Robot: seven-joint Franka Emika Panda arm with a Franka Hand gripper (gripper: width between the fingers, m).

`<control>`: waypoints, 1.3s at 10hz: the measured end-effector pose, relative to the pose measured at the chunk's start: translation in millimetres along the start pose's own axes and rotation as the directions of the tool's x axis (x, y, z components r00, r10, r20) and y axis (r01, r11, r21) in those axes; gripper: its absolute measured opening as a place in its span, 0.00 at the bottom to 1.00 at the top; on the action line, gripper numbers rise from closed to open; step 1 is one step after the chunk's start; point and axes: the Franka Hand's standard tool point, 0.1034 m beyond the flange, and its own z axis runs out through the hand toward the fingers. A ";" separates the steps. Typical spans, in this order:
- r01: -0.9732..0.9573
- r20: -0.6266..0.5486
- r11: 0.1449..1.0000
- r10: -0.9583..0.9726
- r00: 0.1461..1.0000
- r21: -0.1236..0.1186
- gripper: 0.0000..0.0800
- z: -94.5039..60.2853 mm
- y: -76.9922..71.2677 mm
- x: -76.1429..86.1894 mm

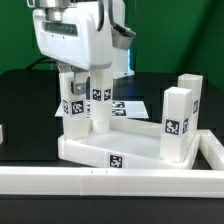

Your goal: Assemble desk

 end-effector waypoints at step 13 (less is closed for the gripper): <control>0.826 0.007 0.562 -0.827 0.562 -0.045 0.81 2.1 -6.4 -9.2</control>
Offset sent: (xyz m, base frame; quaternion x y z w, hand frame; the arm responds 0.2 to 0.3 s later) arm 0.0012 -0.0010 0.0010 -0.0831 0.0453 -0.0711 0.9930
